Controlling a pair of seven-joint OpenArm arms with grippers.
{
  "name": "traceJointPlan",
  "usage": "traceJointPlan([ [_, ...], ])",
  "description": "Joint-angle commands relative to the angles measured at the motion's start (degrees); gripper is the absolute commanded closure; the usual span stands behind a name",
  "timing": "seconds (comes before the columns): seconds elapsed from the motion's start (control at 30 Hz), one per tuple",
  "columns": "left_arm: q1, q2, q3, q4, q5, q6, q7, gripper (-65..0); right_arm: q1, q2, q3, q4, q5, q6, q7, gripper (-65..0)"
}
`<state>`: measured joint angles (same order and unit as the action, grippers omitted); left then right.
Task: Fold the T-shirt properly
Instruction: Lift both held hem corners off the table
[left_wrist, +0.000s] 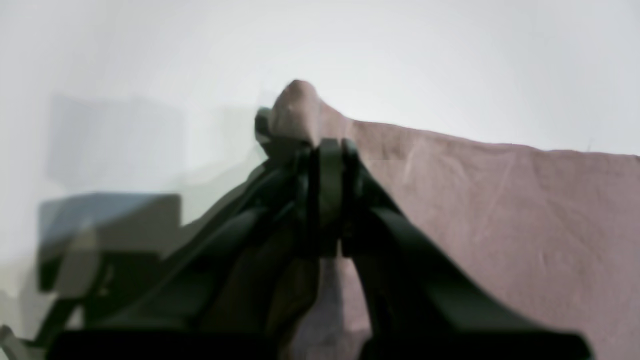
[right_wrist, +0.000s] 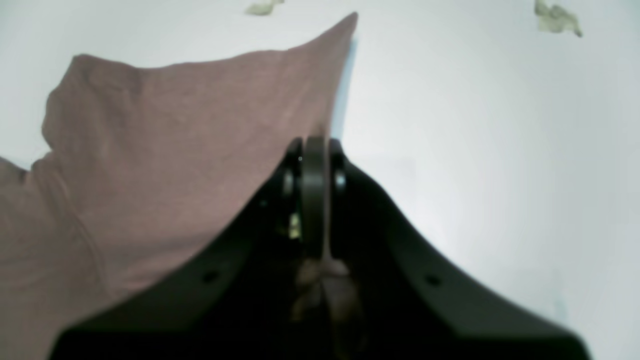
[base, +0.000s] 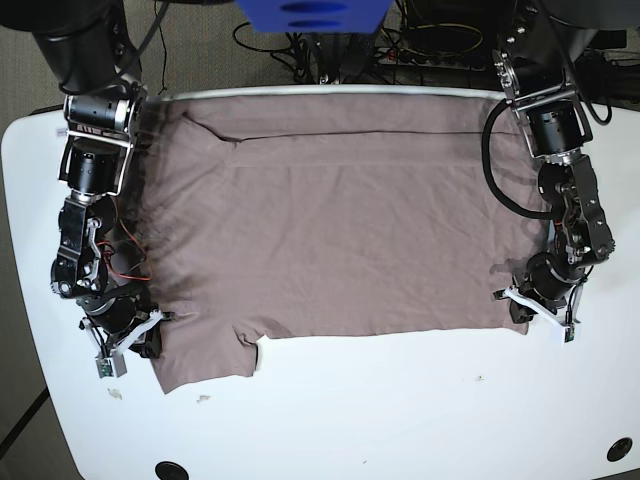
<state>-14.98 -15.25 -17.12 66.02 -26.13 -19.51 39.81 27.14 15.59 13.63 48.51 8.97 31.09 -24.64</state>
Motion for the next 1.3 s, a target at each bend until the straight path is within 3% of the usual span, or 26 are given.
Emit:
traceJointPlan([
  [0.0, -0.5, -1.3, 0.0, 3.2, -0.5, -0.3, -0.3, -0.8, 1.5, 0.7, -0.2, 3.2, 0.9, 0.2, 2.4, 0.0],
  [0.63, 2.0, -1.1, -0.5, 8.5, 4.5, -0.3, 1.6, -0.7, -2.9, 1.0, -0.1, 13.2, 0.7, 0.3, 0.5, 0.0],
  [1.27, 5.2, -1.2, -1.1, 18.5, 2.7, -0.8, 5.1, -0.8, -6.1, 1.0, 0.6, 20.7, 0.6, 0.2, -2.7, 0.0],
])
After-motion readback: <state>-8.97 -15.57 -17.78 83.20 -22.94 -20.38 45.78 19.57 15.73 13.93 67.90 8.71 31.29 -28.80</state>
